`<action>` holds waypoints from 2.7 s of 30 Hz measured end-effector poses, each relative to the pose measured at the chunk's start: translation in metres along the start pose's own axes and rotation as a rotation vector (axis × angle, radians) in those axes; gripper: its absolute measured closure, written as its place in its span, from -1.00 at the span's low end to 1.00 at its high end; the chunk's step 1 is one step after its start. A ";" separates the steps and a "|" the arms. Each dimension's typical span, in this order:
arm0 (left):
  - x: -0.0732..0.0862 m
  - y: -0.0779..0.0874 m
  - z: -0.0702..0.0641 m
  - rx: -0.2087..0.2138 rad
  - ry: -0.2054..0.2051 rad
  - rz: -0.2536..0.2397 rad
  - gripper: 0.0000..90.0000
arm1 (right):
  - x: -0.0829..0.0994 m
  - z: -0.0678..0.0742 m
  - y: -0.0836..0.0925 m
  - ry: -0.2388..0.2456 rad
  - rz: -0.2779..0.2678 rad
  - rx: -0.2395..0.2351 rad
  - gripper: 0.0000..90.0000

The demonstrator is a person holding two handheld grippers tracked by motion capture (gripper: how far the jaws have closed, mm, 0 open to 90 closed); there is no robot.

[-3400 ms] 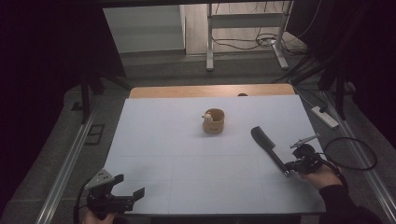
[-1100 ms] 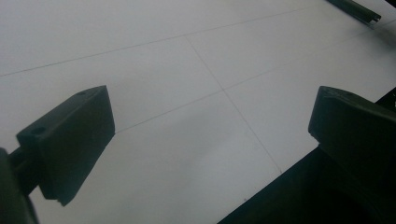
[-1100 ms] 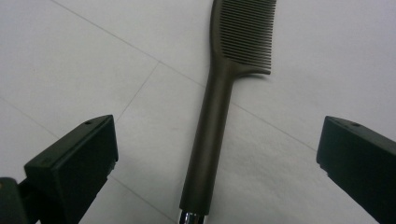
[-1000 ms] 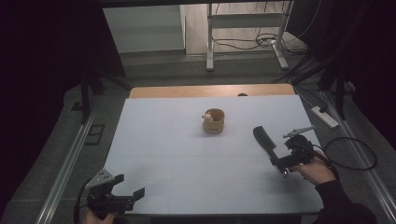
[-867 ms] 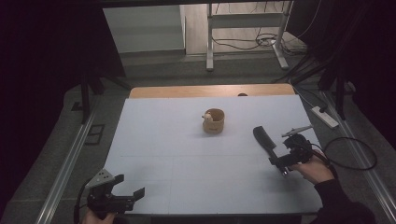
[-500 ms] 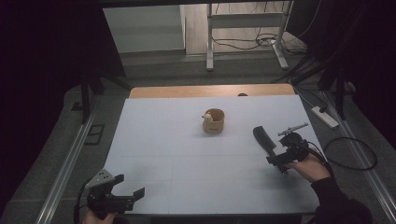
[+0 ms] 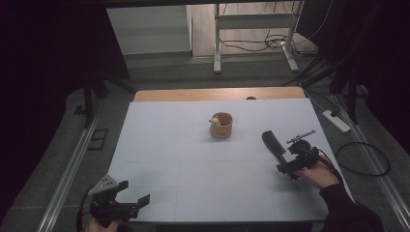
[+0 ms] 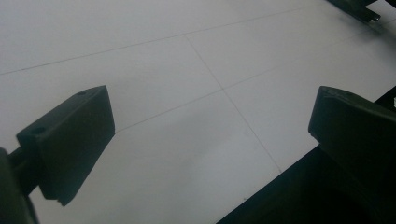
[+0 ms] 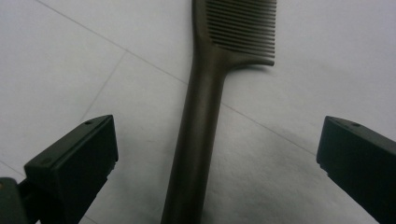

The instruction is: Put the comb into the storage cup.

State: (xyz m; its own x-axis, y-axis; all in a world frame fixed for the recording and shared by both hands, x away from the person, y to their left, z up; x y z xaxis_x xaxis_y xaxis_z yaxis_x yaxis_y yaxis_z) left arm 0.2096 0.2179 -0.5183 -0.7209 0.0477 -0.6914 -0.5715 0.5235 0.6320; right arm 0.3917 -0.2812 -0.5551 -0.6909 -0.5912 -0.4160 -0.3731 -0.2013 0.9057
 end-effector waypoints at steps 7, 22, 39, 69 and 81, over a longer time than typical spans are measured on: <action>0.000 0.000 0.000 -0.001 -0.002 0.001 -0.98 | 0.006 0.000 -0.009 0.011 0.028 0.007 -1.00; 0.000 -0.001 -0.001 -0.002 -0.005 0.007 -0.98 | 0.009 0.002 -0.016 -0.001 0.057 0.005 -1.00; 0.000 -0.002 -0.001 -0.003 -0.008 0.017 -0.98 | 0.004 0.001 -0.003 -0.009 0.071 -0.008 0.07; -0.001 0.000 -0.006 -0.006 -0.057 -0.002 -0.99 | 0.005 0.002 0.004 0.034 -0.028 -0.019 0.61; -0.006 -0.004 -0.010 0.009 -0.093 -0.004 -0.98 | 0.007 0.002 0.014 0.047 -0.089 -0.016 0.61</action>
State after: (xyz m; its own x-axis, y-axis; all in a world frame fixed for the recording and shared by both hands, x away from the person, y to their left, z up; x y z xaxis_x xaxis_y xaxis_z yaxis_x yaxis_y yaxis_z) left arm 0.2122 0.2068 -0.5127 -0.6789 0.1242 -0.7237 -0.5704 0.5314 0.6263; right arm 0.3806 -0.2862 -0.5458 -0.6260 -0.6062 -0.4906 -0.4210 -0.2669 0.8669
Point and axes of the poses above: each handheld gripper's, and its own axes: y roughly backward along the jaws, x roughly out of its underside, z roughly to its left, the point moved 7 cm from there along -y, roughly forward along the jaws, and after that the axes turned 6 degrees about y, right-handed, at the moved point
